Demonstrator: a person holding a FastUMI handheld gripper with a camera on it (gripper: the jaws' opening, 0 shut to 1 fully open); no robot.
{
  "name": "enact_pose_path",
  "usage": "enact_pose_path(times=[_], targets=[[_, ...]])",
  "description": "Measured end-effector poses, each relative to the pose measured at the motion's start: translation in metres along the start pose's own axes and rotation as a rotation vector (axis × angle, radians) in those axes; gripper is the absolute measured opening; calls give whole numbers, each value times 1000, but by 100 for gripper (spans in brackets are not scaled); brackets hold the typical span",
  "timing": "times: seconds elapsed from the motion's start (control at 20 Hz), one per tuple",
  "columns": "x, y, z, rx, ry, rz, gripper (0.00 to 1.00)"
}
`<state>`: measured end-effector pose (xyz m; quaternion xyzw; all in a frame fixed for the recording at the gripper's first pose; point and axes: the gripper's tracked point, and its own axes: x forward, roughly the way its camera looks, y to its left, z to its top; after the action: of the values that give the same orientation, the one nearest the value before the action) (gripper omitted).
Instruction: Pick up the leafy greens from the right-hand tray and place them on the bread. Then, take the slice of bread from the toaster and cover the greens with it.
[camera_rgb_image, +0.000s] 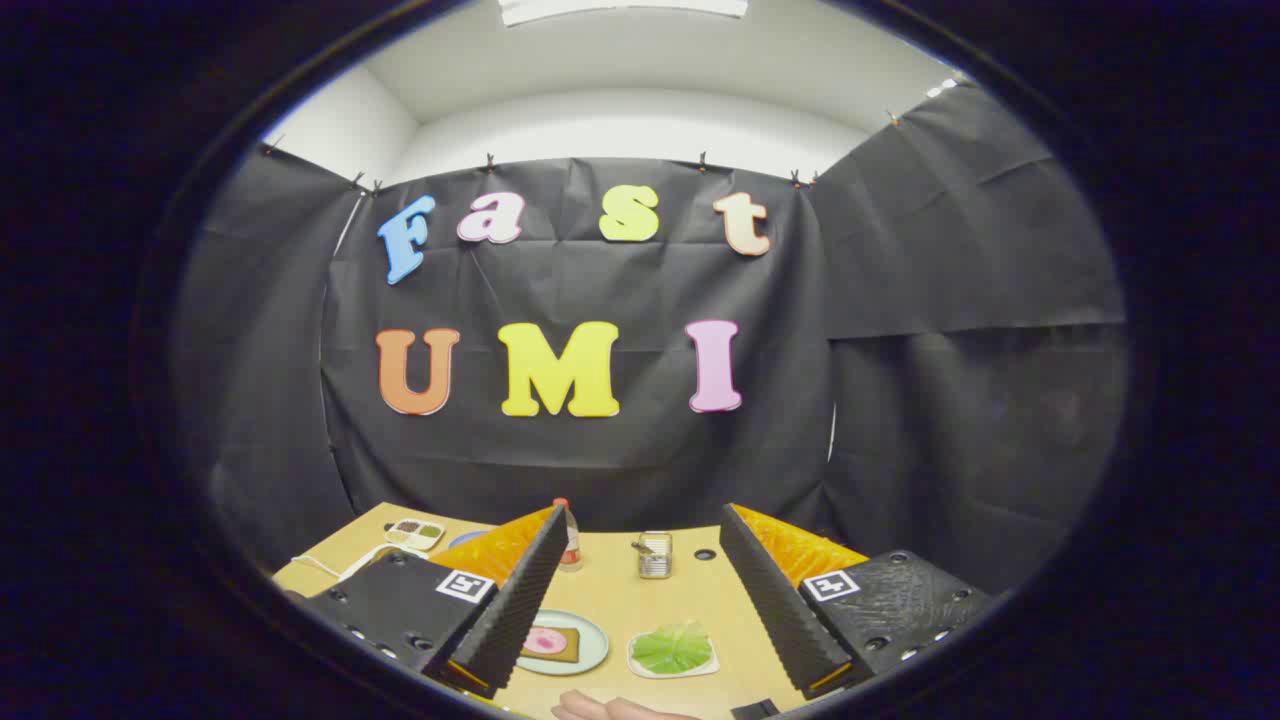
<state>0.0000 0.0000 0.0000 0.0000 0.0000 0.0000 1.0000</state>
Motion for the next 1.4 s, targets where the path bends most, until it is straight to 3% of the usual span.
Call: enact_pose_path(times=[0.5,0.95,1.4], targets=[[-5,18,-7,-67,27,34,95],[24,-42,-25,-47,57,111,95],[98,-126,-136,-49,237,96,95]])
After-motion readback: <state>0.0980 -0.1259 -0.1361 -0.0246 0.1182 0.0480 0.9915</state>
